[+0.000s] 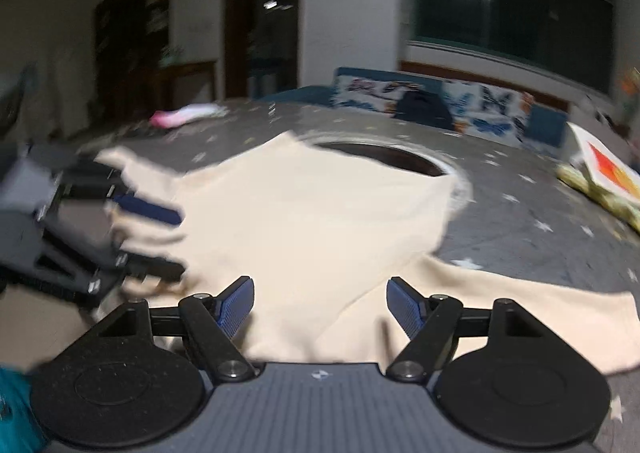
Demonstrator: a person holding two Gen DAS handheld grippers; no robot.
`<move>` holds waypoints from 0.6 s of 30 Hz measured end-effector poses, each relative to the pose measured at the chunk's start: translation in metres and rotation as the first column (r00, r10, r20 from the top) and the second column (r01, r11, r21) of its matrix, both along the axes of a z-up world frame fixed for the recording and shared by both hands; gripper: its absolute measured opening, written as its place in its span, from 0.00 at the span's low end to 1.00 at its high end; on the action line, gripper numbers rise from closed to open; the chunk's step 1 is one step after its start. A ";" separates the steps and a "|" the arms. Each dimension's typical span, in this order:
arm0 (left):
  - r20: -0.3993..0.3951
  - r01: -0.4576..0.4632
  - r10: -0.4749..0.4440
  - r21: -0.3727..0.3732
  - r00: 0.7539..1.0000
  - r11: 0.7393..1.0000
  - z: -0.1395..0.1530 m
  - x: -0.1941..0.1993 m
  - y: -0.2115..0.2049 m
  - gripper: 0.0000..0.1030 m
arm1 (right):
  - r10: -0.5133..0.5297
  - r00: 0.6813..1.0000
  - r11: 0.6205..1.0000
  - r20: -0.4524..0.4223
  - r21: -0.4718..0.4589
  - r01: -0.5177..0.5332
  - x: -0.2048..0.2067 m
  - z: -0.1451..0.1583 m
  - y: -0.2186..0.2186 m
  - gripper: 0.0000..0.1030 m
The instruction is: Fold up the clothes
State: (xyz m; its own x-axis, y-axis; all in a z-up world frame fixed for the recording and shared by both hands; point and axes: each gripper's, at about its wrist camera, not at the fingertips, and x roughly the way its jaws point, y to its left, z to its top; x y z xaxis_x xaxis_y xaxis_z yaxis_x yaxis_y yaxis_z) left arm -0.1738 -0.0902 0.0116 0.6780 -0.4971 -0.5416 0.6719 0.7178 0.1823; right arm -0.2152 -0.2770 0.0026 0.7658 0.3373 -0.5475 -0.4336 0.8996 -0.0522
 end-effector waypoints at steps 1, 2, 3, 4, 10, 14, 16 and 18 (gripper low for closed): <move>0.002 0.002 -0.002 -0.001 1.000 1.000 0.000 -0.001 0.001 0.52 | 0.021 1.000 0.999 -0.001 -0.035 -0.021 -0.002 -0.003 0.005 0.73; 0.001 0.001 -0.001 -0.003 1.000 1.000 -0.001 -0.001 0.001 0.53 | 0.042 0.999 0.997 -0.003 -0.070 -0.042 -0.004 -0.005 0.010 0.73; 0.000 0.001 -0.001 -0.005 1.000 1.000 -0.001 -0.001 0.002 0.54 | 0.053 0.999 0.995 0.006 -0.090 -0.053 -0.007 -0.006 0.012 0.73; -0.001 -0.001 0.001 -0.006 1.000 1.000 -0.002 -0.002 0.003 0.55 | 0.068 0.998 0.992 0.015 -0.111 -0.066 -0.010 -0.004 0.014 0.73; -0.016 -0.020 0.020 -0.006 1.000 1.000 -0.005 -0.004 0.006 0.61 | 0.089 0.992 0.992 0.089 -0.098 -0.080 -0.005 0.014 0.026 0.77; -0.023 -0.051 0.050 -0.032 0.998 0.998 -0.001 -0.005 0.016 0.61 | 0.113 0.990 0.992 0.087 -0.066 -0.107 0.010 0.010 0.042 0.77; -0.028 -0.067 0.066 -0.053 0.997 0.996 0.003 -0.006 0.023 0.62 | 0.145 0.987 0.987 0.063 -0.083 -0.139 0.014 0.003 0.049 0.77; -0.046 -0.094 0.090 -0.082 0.995 0.992 0.007 -0.004 0.031 0.63 | 0.163 0.986 0.981 0.038 -0.117 -0.157 0.016 -0.004 0.054 0.77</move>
